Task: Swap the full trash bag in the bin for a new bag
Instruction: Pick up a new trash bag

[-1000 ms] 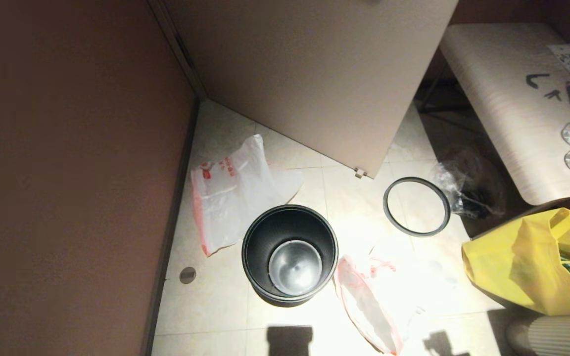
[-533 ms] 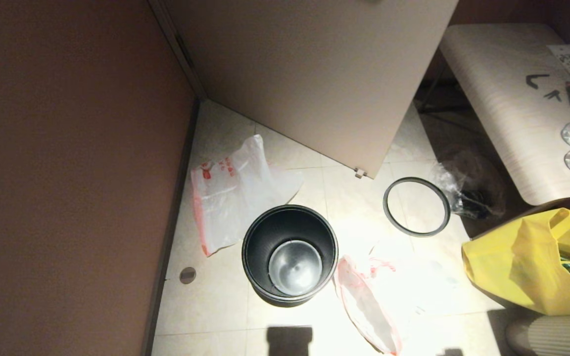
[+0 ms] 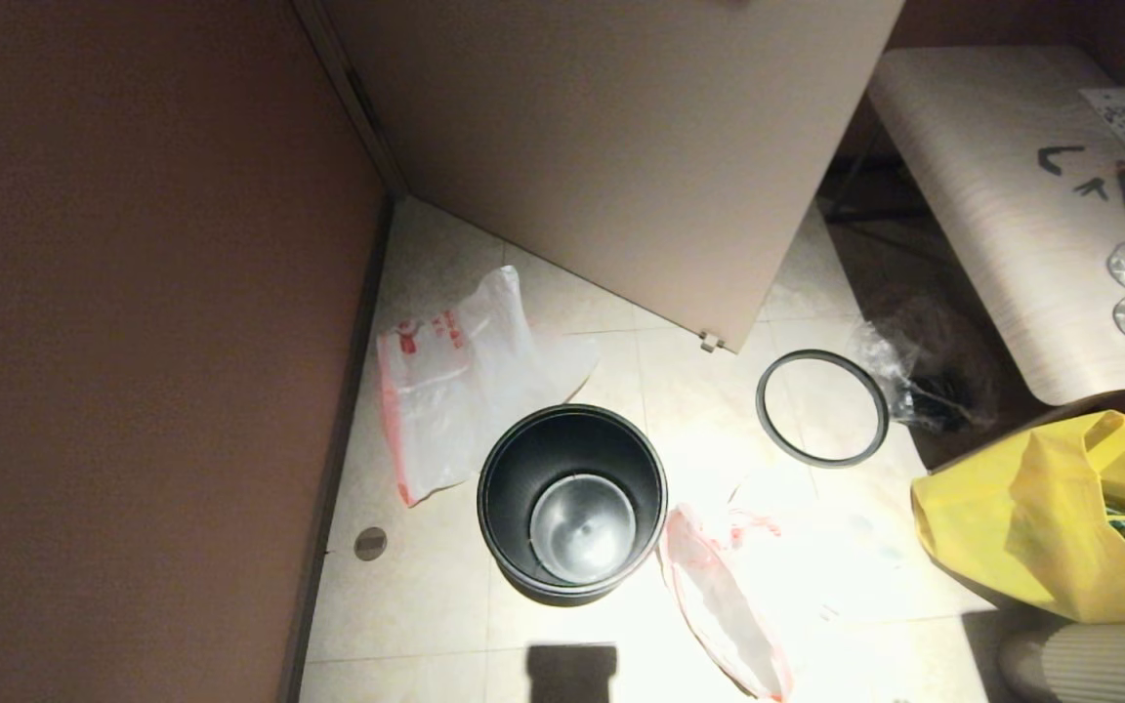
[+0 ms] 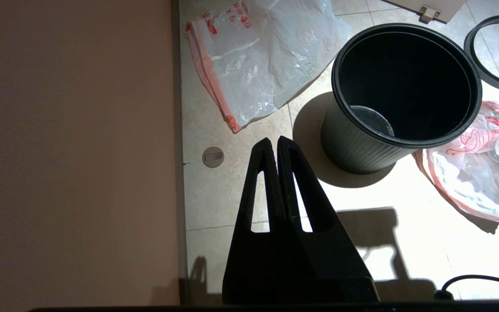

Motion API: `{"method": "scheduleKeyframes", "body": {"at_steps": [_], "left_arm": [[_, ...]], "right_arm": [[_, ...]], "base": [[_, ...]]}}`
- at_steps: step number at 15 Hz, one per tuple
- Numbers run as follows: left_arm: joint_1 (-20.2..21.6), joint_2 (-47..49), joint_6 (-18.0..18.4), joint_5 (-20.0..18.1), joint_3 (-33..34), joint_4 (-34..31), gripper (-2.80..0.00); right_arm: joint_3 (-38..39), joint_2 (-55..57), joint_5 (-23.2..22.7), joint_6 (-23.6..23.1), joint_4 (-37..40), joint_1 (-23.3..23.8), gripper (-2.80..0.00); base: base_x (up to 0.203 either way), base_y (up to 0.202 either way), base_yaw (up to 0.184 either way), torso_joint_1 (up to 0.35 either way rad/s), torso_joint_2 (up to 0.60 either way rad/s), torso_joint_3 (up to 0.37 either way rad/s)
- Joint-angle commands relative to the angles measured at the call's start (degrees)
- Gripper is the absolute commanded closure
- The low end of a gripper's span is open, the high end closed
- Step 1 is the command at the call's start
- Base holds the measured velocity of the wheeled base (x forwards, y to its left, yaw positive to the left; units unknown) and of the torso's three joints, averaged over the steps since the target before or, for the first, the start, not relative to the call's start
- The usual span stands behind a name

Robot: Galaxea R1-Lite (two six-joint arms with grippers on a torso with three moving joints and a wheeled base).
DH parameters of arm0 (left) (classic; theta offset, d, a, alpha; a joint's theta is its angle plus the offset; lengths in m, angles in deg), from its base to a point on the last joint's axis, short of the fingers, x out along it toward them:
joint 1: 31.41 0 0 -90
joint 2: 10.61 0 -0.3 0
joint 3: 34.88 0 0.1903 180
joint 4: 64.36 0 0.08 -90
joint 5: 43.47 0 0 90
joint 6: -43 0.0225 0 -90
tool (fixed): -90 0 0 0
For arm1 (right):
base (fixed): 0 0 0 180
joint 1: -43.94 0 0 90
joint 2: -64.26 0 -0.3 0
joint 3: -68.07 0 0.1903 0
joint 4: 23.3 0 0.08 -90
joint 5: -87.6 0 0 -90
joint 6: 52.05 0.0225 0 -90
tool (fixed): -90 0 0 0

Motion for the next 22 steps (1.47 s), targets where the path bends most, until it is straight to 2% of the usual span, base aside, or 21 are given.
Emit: {"method": "scheduleKeyframes", "body": {"at_steps": [1, 5, 9, 11, 15, 18, 22], "left_arm": [[0.0, 0.0, 0.0, 0.0, 0.4, 0.0, 0.0], [0.0, 0.0, 0.0, 0.0, 0.4, 0.0, 0.0], [0.0, 0.0, 0.0, 0.0, 0.4, 0.0, 0.0], [0.0, 0.0, 0.0, 0.0, 0.4, 0.0, 0.0], [0.0, 0.0, 0.0, 0.0, 0.4, 0.0, 0.0], [0.0, 0.0, 0.0, 0.0, 0.4, 0.0, 0.0], [0.0, 0.0, 0.0, 0.0, 0.4, 0.0, 0.0]], "right_arm": [[0.1, 0.0, -0.3, 0.0, 0.2, 2.1, 0.0], [1.4, -4.6, -1.5, -0.4, 0.1, 9.2, 0.0], [6.6, -13.5, -2.9, -0.8, -0.1, 10.0, 0.0], [11.6, -16.1, -6.1, -1.9, -1.4, 10.1, 0.0], [24.0, -16.0, -12.9, -3.4, -14.6, 10.1, 0.0], [32.0, -16.0, -14.2, -6.0, -26.8, 10.1, 0.0], [32.0, -16.0, -14.5, -4.5, -26.8, 9.4, 0.0]], "base": [[0.0, 0.0, 0.0, 0.0, 0.0, 0.0], [0.0, 0.0, 0.0, 0.0, 0.0, 0.0], [0.0, 0.0, 0.0, 0.0, 0.0, 0.0], [0.0, 0.0, 0.0, 0.0, 0.0, 0.0], [0.0, 0.0, 0.0, 0.0, 0.0, 0.0], [0.0, 0.0, 0.0, 0.0, 0.0, 0.0], [0.0, 0.0, 0.0, 0.0, 0.0, 0.0]]}}
